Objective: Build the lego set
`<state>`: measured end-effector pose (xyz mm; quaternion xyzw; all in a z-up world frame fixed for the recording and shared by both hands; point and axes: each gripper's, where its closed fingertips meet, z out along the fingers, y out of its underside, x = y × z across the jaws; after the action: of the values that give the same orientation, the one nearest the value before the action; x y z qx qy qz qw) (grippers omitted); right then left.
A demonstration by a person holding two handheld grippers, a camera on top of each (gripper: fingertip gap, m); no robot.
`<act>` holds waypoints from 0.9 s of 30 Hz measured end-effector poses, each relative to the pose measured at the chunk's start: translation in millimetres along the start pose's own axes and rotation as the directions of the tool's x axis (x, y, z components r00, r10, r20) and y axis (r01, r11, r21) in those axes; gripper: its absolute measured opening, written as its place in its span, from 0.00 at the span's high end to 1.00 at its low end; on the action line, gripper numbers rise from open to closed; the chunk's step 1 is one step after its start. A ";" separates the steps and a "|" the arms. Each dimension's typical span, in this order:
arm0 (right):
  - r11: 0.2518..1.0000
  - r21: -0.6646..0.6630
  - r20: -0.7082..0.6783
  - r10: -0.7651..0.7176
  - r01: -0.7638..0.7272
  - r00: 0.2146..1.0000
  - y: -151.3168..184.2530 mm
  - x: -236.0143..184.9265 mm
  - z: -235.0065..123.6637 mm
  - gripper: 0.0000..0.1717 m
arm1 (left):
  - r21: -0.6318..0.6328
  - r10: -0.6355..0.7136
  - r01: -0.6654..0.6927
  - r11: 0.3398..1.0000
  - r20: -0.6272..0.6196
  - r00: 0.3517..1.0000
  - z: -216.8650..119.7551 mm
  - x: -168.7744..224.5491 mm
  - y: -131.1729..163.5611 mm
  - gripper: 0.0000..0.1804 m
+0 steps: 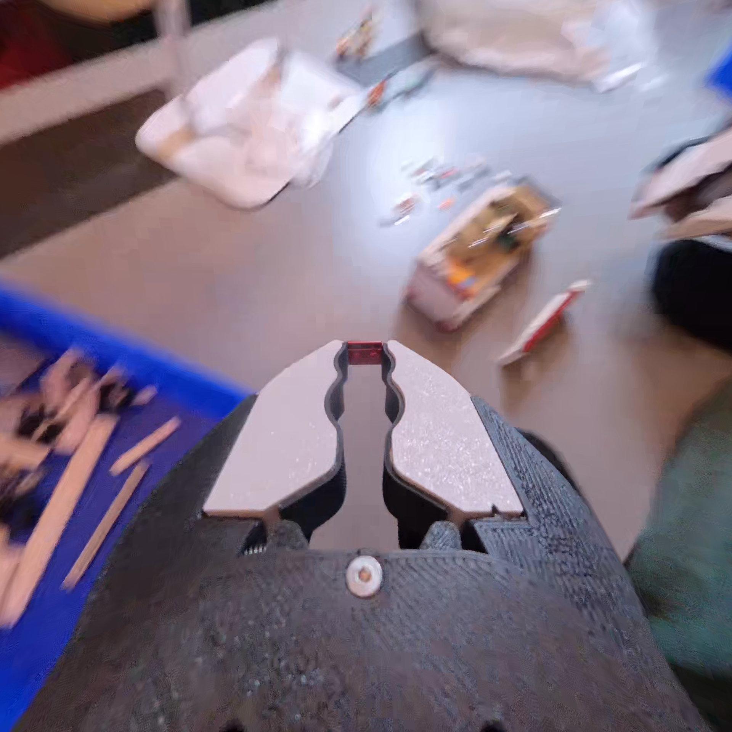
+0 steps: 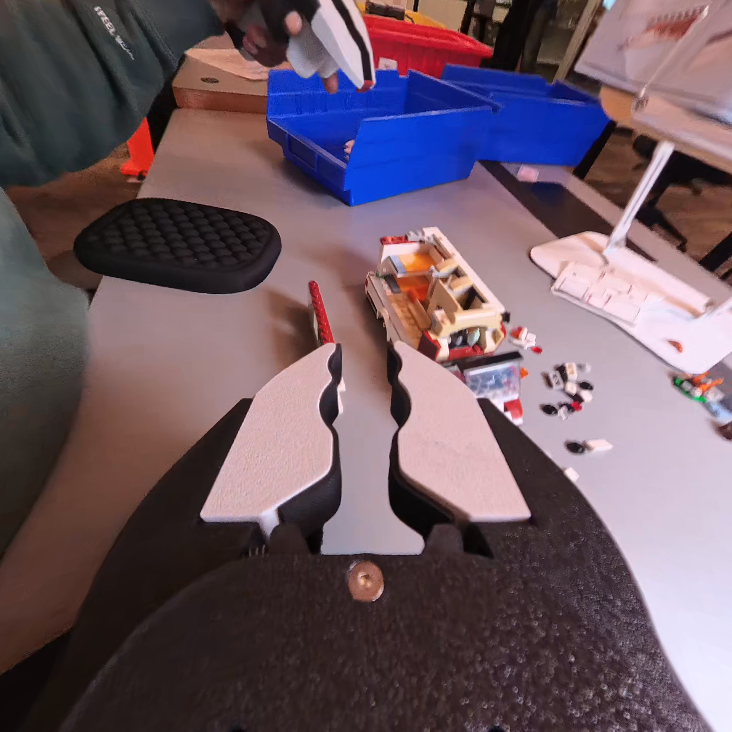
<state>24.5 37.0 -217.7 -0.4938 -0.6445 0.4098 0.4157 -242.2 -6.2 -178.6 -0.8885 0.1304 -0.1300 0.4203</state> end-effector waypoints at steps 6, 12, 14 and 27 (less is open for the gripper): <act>0.952 0.023 -0.122 -0.301 0.306 0.946 -39.0 -18.6 25.4 0.88 | 0.260 0.096 0.012 0.965 -0.398 0.912 36.0 137.1 -46.1 0.91; 0.891 0.035 -0.263 -0.428 0.452 0.865 -67.1 -15.3 40.6 0.87 | 0.214 0.025 0.147 0.966 -0.638 0.769 71.6 193.4 -50.3 0.91; 0.882 0.036 -0.284 -0.441 0.469 0.851 -70.3 -12.8 41.6 0.86 | 0.190 0.004 0.163 0.968 -0.664 0.747 78.3 199.2 -49.7 0.91; 0.921 0.198 -0.197 -0.297 0.334 0.934 -71.7 -12.8 38.9 0.93 | 0.164 -0.035 0.254 0.953 -0.775 0.631 80.7 202.4 -46.9 0.89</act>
<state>-31.2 7.3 -164.5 -0.3640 -0.6281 0.3668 0.5818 -20.3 11.1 -166.9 -0.6949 0.2051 -0.5420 0.4257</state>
